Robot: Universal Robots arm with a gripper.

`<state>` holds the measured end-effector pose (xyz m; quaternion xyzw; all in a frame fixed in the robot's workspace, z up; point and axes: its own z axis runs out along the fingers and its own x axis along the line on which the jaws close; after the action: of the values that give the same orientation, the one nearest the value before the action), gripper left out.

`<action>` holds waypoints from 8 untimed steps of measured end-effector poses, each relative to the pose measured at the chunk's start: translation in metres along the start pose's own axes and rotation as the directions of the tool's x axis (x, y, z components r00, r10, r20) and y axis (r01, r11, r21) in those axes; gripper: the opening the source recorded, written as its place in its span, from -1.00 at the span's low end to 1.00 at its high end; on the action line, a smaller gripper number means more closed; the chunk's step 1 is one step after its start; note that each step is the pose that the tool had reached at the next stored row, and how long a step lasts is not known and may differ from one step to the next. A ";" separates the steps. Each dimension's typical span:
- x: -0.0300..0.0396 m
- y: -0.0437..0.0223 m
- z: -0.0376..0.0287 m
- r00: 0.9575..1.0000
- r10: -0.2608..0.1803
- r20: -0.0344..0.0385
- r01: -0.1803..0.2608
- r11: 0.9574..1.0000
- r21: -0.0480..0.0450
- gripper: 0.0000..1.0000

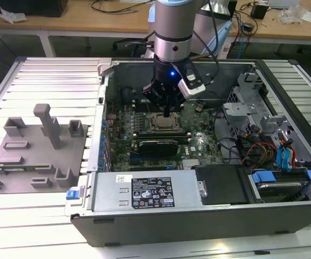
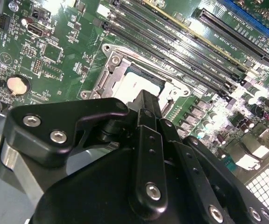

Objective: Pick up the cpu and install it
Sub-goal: 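Install the first cpu locking lever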

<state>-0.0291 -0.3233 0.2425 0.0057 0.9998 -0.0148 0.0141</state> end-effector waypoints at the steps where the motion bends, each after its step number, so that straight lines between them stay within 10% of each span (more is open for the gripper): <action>1: 0.0000 0.0000 0.0000 1.000 0.000 0.000 0.000 1.000 0.000 -0.79; 8: 0.0000 0.0000 -0.0001 1.000 0.000 0.000 0.000 1.000 0.000 -0.79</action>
<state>-0.0291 -0.3233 0.2426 0.0057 0.9998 -0.0149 0.0141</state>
